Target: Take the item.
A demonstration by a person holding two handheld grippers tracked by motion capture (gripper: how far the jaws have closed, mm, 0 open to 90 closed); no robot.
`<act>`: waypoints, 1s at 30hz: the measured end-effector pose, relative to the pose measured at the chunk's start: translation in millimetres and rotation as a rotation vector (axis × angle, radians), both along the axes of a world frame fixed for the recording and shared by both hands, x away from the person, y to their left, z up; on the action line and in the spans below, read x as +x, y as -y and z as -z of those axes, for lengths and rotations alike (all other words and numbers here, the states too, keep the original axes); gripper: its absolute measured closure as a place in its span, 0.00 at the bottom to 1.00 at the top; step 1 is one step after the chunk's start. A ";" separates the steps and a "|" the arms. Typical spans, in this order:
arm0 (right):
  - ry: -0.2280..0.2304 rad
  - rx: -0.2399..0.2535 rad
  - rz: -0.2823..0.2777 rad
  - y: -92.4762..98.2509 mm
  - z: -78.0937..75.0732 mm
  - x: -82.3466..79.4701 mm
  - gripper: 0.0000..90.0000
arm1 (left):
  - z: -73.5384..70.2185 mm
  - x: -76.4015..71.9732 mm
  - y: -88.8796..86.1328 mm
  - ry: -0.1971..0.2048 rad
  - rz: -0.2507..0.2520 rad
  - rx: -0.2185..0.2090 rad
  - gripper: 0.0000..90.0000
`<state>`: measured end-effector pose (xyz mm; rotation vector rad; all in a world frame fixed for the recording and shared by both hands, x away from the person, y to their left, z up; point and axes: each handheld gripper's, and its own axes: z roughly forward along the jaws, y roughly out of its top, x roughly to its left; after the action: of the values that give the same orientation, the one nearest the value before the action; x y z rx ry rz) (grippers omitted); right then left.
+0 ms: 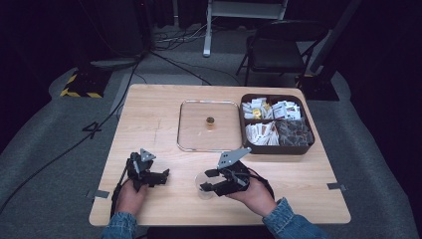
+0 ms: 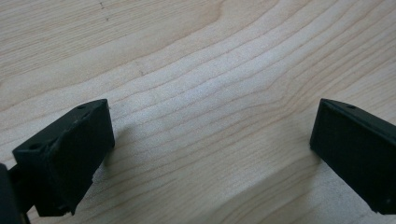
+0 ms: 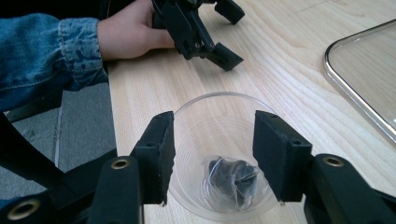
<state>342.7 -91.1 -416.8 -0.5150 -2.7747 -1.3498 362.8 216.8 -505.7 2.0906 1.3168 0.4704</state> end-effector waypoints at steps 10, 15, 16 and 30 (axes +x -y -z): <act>0.045 0.056 0.036 17.6 -23.2 -0.1 0.49 | 0.0 0.0 0.0 0.000 0.000 0.000 0.00; 0.076 0.092 0.076 36.8 -37.3 1.4 0.47 | 0.0 0.0 0.0 0.000 0.000 0.000 0.00; 0.082 0.097 0.086 41.0 -39.6 1.7 0.47 | 0.0 0.0 0.0 0.000 0.000 0.000 0.00; 0.130 0.109 0.131 96.2 -57.4 5.0 0.40 | 0.0 0.0 0.1 0.000 -0.001 0.000 0.00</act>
<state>347.8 -187.2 -359.4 -0.6360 -2.7903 -1.6070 362.7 216.8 -505.7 2.0900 1.3173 0.4706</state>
